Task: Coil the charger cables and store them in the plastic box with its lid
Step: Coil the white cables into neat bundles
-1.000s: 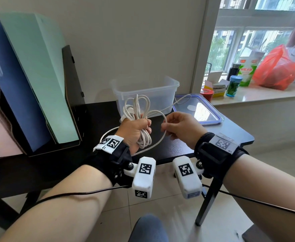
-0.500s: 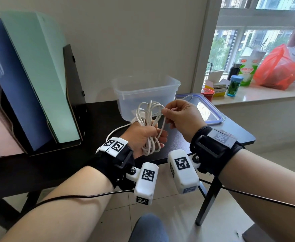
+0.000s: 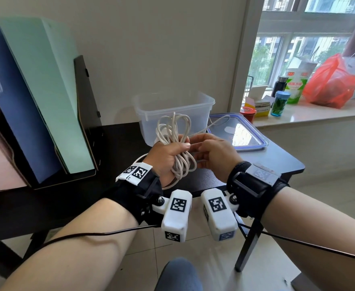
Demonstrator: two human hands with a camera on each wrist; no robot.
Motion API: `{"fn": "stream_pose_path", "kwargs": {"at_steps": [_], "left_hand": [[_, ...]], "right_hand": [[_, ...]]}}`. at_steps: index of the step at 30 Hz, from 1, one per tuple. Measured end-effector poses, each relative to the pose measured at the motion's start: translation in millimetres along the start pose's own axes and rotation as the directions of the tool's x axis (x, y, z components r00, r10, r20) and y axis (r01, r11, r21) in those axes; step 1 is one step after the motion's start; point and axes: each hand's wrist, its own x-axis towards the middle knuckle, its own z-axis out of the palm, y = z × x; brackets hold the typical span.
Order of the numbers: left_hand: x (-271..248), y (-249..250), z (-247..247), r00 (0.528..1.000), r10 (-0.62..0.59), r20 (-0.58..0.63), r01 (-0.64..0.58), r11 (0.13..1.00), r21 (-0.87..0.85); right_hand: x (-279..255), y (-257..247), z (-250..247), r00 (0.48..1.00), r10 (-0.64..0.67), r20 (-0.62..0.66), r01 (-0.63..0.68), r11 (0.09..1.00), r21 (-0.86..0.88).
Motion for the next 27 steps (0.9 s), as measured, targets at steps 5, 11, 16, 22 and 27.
{"fn": "stream_pose_path", "kwargs": {"at_steps": [5, 11, 16, 22, 27], "left_hand": [[2, 8, 3, 0.999, 0.012, -0.043, -0.018, 0.991, -0.136], [9, 18, 1, 0.995, 0.062, -0.073, -0.074, 0.981, -0.180], [10, 32, 2, 0.983, 0.113, -0.147, -0.140, 0.971, -0.192], [11, 37, -8, 0.972, 0.118, -0.203, -0.156, 0.970, -0.185], [8, 40, -12, 0.977, 0.130, -0.167, -0.163, 0.966, -0.202]], "right_hand": [[-7, 8, 7, 0.984, 0.069, 0.167, -0.053, 0.994, -0.096], [-7, 26, 12, 0.927, 0.080, 0.365, -0.029, 0.989, -0.144], [-5, 19, 7, 0.961, 0.017, 0.276, 0.103, 0.903, -0.416], [-5, 13, -6, 0.994, -0.033, 0.108, 0.097, 0.735, -0.671], [-1, 17, -18, 0.977, -0.210, 0.022, 0.130, 0.517, -0.846]]}}
